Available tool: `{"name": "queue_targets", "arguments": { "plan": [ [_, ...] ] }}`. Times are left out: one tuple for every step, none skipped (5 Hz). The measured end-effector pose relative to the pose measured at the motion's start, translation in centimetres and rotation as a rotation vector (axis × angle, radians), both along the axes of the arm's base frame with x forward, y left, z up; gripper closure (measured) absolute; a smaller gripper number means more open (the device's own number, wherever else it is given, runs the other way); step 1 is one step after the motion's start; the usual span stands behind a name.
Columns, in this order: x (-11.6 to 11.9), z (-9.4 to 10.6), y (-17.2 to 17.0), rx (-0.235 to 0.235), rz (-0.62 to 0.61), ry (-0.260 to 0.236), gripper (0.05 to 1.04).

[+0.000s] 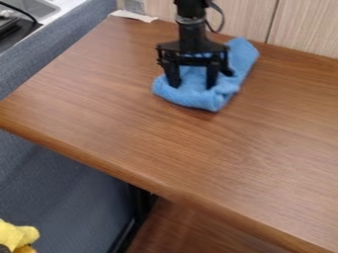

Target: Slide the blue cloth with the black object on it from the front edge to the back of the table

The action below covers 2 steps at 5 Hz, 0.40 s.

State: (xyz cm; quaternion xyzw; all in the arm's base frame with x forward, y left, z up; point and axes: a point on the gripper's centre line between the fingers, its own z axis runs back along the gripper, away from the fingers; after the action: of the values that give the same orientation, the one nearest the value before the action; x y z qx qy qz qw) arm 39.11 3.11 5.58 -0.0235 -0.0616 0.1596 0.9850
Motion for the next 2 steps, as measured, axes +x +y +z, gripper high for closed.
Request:
{"name": "queue_targets", "arguments": {
  "plan": [
    [0.7,0.5,2.4,-0.001,0.072,-0.009,0.085],
    [1.2,1.3,3.8,0.006,0.116,-0.031,0.085]
  ]
}}
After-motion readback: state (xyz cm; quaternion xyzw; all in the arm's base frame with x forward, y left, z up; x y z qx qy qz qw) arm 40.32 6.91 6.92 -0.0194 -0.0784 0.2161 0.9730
